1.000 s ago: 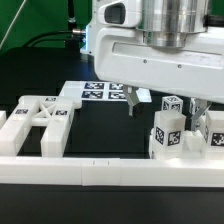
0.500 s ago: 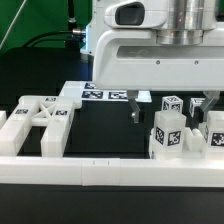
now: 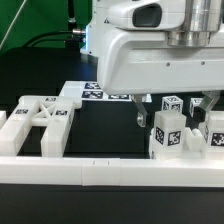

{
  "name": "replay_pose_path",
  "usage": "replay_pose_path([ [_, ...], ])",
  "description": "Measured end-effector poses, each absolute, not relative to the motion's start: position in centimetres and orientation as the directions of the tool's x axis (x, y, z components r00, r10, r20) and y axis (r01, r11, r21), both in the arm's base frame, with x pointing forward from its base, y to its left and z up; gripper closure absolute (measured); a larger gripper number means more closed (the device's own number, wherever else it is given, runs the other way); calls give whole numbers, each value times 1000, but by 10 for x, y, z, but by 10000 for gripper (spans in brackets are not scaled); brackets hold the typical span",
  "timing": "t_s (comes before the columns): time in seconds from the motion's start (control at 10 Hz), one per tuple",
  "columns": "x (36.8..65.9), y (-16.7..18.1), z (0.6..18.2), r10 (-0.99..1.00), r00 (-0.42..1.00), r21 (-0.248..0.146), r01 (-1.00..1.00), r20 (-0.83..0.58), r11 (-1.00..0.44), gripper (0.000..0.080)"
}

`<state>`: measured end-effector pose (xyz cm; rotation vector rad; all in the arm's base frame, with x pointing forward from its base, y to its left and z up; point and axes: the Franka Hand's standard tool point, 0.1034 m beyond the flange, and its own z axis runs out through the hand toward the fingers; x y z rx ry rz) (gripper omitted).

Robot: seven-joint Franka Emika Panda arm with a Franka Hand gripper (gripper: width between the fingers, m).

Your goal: Assemble chair

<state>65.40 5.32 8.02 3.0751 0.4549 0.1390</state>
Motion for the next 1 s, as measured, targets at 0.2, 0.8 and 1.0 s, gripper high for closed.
replay_pose_path([
  [0.2,653,50,77,286,955,43,283,80,-958,150],
  [0.8,653,49,77,16,996,19,14,88,-1000,512],
  [1.0,653,49,77,-153,984,3,-153,90,-988,512],
])
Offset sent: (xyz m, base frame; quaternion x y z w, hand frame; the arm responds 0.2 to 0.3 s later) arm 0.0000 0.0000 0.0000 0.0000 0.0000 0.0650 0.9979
